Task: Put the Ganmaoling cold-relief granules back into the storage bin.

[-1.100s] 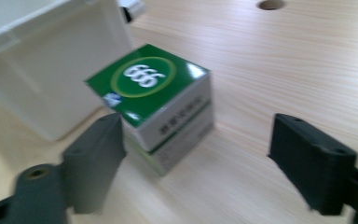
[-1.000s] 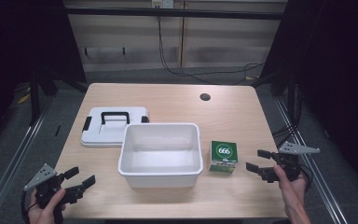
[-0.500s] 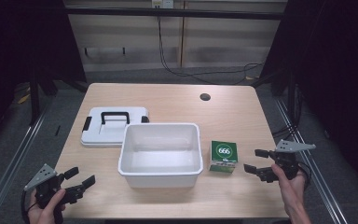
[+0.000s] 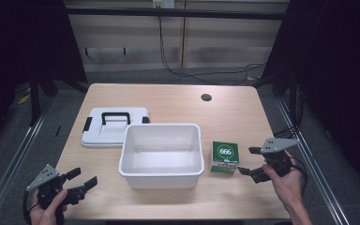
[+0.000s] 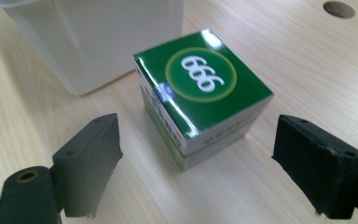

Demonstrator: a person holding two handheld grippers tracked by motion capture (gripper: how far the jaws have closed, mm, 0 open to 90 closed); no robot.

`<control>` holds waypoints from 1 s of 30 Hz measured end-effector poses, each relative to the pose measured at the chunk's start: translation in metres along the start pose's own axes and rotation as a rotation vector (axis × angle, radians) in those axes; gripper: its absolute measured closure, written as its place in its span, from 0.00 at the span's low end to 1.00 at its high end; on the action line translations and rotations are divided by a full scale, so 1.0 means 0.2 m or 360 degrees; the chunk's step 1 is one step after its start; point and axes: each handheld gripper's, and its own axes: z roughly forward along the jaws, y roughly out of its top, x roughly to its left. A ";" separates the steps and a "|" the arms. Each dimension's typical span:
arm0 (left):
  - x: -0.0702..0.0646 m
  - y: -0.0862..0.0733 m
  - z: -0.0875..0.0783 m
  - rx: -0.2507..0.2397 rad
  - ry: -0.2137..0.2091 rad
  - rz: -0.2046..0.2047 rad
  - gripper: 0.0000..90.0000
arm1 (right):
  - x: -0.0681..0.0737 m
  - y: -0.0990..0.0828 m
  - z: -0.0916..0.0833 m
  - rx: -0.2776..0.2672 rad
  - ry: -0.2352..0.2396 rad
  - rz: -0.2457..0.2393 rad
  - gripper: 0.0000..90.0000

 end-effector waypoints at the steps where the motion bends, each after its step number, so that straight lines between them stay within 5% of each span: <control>1: 0.00 0.00 0.00 -0.0002 0.0002 -0.0005 0.18 | 0.00 0.02 0.00 0.0009 -0.0005 -0.0024 0.16; 4: 0.00 0.00 0.00 0.0001 -0.0008 -0.0005 0.18 | 0.00 0.05 0.00 0.0046 0.0012 -0.0055 0.17; 9: 0.00 0.00 0.00 0.0014 -0.0008 0.0010 0.18 | -0.01 0.14 0.01 0.0176 0.0183 -0.0095 0.25; 12: 0.00 0.00 0.01 0.0013 -0.0004 0.0003 0.18 | -0.01 0.19 0.02 0.0186 0.0131 -0.0101 0.15; 24: -0.01 0.00 0.00 -0.0003 -0.0009 -0.0011 0.18 | -0.06 0.43 -0.01 0.0200 0.0133 -0.0161 0.15; 30: 0.00 0.00 0.00 0.0000 -0.0006 -0.0004 0.18 | -0.06 0.50 0.05 0.0317 0.0111 -0.0189 0.15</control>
